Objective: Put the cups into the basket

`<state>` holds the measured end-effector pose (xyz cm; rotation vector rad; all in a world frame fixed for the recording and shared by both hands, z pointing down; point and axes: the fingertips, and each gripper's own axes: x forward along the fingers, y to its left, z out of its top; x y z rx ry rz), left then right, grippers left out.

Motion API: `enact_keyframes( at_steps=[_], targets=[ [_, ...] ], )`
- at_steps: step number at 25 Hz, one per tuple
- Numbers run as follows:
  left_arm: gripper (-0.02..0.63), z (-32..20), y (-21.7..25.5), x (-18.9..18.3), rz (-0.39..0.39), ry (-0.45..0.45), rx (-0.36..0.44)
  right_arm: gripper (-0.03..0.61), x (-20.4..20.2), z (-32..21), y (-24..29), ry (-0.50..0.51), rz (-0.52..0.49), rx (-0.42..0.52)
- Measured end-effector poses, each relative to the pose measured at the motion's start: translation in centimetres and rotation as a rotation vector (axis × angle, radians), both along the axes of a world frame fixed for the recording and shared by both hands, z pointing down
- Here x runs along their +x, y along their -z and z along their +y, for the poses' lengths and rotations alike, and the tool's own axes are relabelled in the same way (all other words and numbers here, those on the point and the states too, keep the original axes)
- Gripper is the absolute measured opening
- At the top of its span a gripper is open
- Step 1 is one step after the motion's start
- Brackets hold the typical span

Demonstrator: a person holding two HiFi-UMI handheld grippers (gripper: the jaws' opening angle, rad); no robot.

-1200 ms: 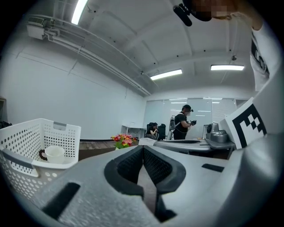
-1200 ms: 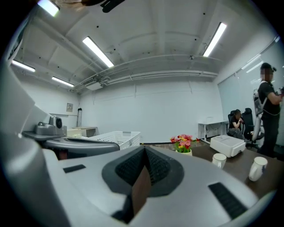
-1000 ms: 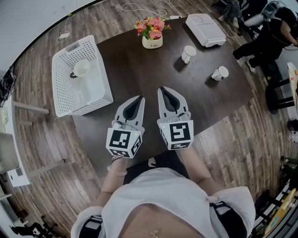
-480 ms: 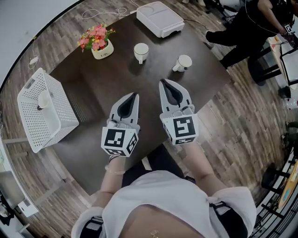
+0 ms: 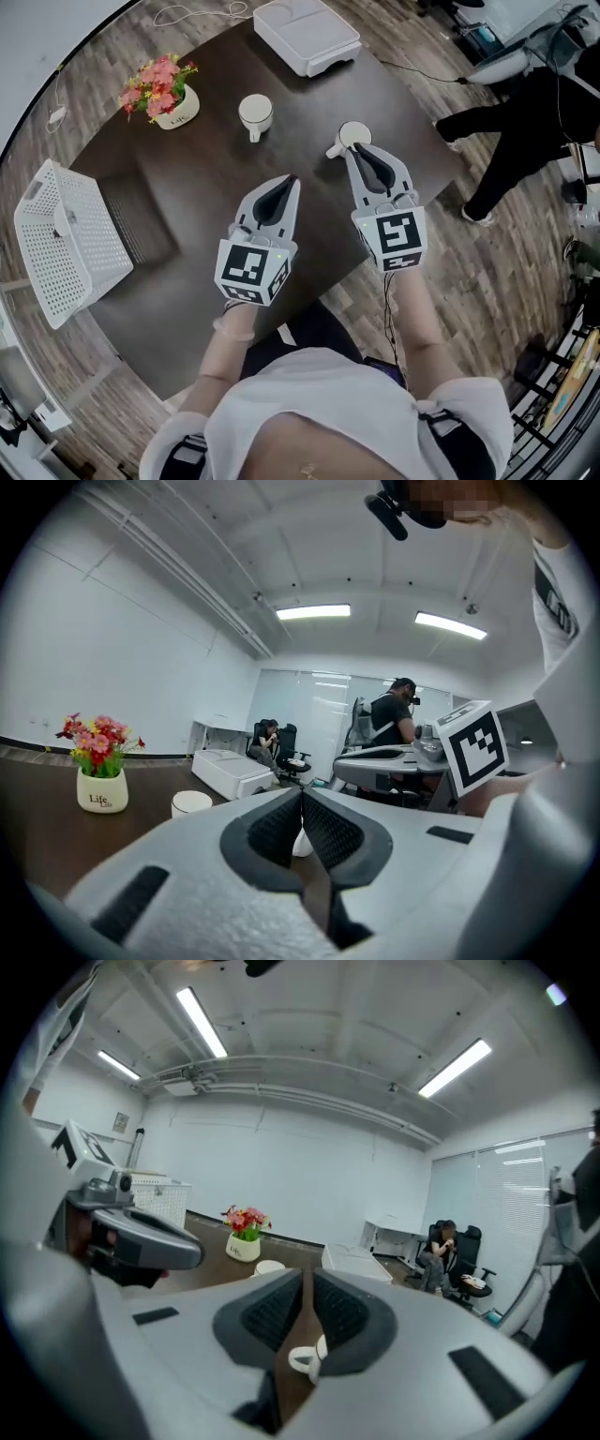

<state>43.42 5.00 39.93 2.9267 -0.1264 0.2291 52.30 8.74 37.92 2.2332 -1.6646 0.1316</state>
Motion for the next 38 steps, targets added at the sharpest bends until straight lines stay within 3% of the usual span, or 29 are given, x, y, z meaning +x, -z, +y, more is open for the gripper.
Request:
enact_keyframes(
  at_steps=[5, 7, 9, 13, 25, 31, 35, 38],
  targets=[
    [0.011, 0.1, -1.1, 3.2, -0.015, -0.025, -0.011, 0.159, 1.8, -0.8, -4.1, 0.216, -0.055, -0.234],
    [0.011, 0.0, -1.7, 3.7, -0.029, -0.03, -0.018, 0.321, 1.5, -0.8, -6.3, 0.345, -0.102, -0.366],
    [0.011, -0.3, -2.2, 4.0, -0.045, -0.022, -0.028, 0.419, 1.8, -0.7, -8.1, 0.433, -0.115, -0.479],
    [0.011, -1.0, -3.3, 4.1, -0.07, -0.007, -0.044, 0.492, 4.0, -0.4, -10.9, 0.528, -0.078, -0.655],
    [0.011, -1.9, -5.2, 2.9, -0.116, 0.026, -0.067, 0.503, 6.5, -0.2, -16.7, 0.81, -0.021, -1.062],
    [0.011, -2.6, -5.8, 2.1, -0.127, 0.055, -0.078, 0.502, 6.8, -1.5, -18.9, 0.863, 0.102, -1.142],
    [0.011, -2.9, -6.2, 1.6, -0.14, 0.065, -0.079, 0.501, 6.5, -1.5, -19.9, 0.877, 0.11, -1.165],
    [0.011, -3.2, -6.3, 1.2, -0.145, 0.077, -0.082, 0.497, 7.1, -1.2, -20.8, 0.915, 0.199, -1.222]
  ],
)
